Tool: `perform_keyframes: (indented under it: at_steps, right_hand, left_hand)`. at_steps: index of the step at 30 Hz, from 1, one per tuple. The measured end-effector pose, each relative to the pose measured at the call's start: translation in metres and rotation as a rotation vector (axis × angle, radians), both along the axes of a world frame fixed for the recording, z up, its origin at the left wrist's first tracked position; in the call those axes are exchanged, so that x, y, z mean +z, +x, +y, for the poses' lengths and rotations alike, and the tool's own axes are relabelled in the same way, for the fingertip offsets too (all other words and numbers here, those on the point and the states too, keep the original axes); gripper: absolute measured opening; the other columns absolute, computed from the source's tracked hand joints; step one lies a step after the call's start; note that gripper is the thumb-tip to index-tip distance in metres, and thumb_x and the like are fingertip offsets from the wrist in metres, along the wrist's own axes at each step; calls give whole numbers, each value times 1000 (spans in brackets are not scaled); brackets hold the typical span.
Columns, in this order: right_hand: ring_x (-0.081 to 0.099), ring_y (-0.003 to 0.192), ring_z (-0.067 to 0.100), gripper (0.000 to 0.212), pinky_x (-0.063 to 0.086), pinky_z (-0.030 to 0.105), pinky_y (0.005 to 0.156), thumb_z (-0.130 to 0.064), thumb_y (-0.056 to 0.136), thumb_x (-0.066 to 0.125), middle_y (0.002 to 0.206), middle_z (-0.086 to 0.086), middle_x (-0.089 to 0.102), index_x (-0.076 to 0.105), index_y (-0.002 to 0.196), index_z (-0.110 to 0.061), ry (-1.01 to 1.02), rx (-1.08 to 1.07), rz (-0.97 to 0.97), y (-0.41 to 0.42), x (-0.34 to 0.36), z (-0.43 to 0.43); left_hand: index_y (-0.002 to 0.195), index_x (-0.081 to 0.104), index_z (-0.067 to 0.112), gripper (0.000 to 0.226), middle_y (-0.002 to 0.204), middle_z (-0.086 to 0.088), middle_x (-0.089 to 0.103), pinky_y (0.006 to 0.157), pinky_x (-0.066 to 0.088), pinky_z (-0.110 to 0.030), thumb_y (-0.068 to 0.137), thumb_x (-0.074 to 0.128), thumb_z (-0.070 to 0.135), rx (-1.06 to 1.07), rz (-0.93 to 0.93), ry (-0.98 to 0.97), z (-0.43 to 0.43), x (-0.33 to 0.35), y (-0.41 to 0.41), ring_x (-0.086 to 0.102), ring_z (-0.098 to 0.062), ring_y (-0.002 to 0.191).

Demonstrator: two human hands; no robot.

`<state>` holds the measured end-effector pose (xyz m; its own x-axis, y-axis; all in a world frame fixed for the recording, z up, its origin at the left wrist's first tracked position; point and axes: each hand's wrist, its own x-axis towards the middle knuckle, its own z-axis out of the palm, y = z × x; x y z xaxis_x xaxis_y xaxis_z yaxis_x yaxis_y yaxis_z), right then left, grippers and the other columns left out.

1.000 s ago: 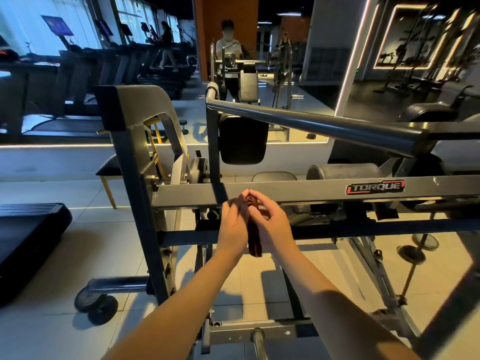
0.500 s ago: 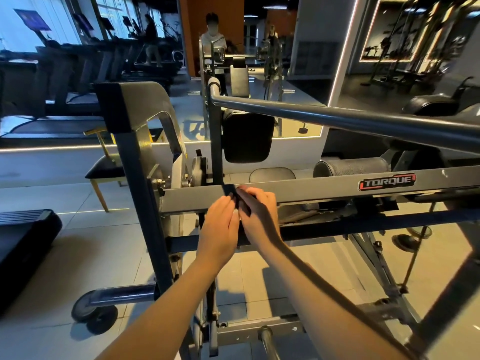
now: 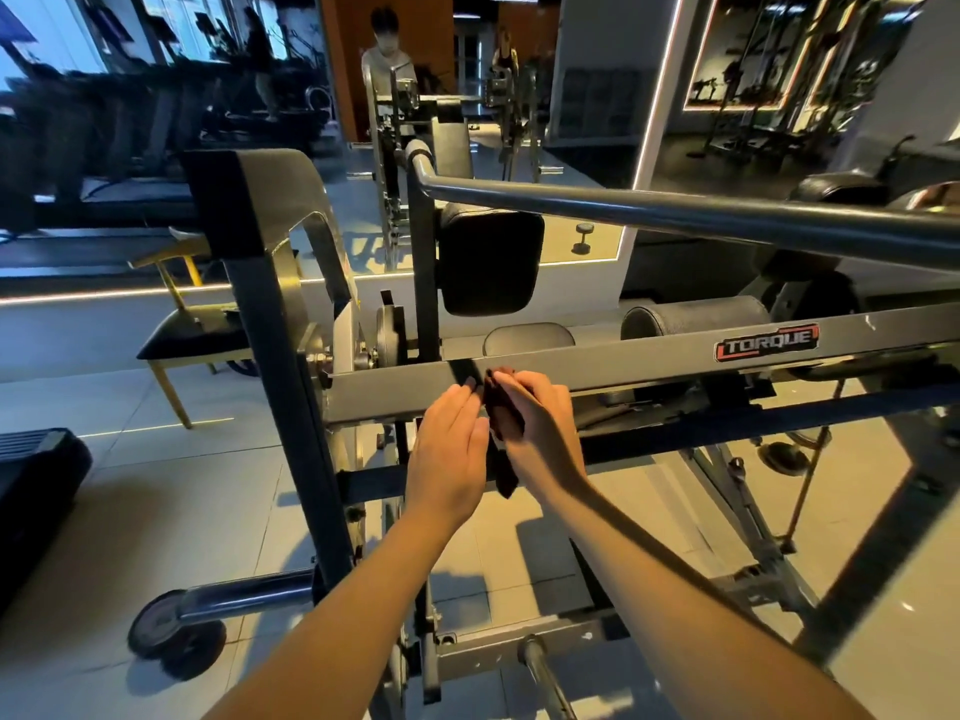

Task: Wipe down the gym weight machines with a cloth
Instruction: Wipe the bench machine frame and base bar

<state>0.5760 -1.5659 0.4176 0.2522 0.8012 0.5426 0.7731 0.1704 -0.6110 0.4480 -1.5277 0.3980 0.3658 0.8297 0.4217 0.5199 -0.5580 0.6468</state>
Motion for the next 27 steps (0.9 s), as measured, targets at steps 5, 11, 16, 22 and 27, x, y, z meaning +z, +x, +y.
perform_keyframes:
  at_steps: [5, 11, 16, 22, 27]
  right_hand:
    - [40, 120, 14, 35, 34, 15, 92, -21, 103, 52, 132, 1, 54, 59, 137, -20, -49, -318, 70, 26, 8, 2]
    - [45, 117, 12, 37, 43, 21, 98, -23, 103, 55, 117, -6, 50, 53, 140, -18, -116, -201, 110, -27, 28, 26]
    - [46, 128, 10, 45, 40, 20, 107, -18, 103, 55, 142, -4, 47, 49, 147, -22, -122, 124, -86, -53, 22, 27]
    - [42, 125, 26, 35, 42, 34, 101, -23, 103, 53, 133, 3, 54, 55, 138, -20, -90, -337, 103, 14, 20, 12]
    - [40, 128, 30, 52, 40, 46, 106, -30, 99, 58, 144, 6, 49, 43, 148, -20, -149, -293, -120, 7, 14, 16]
  left_hand:
    - [151, 43, 18, 44, 159, 5, 38, 125, 19, -33, 109, 37, 30, -45, 89, 47, 0, 8, -16, 22, -8, 149]
    - [152, 42, 18, 45, 157, 5, 40, 118, 14, -20, 110, 35, 28, 86, -30, -30, -1, 9, -49, 25, -4, 147]
    - [152, 42, 19, 44, 157, 5, 40, 118, 14, -19, 110, 33, 27, 107, -102, -79, -9, 9, -50, 26, -6, 148]
    - [151, 42, 18, 43, 156, 6, 40, 118, 13, -17, 110, 36, 24, 67, -82, -110, -17, 14, -39, 26, -5, 146]
    - [150, 45, 15, 42, 153, 4, 44, 117, 14, -17, 110, 35, 24, 8, -73, -97, -21, 17, -13, 29, -5, 143]
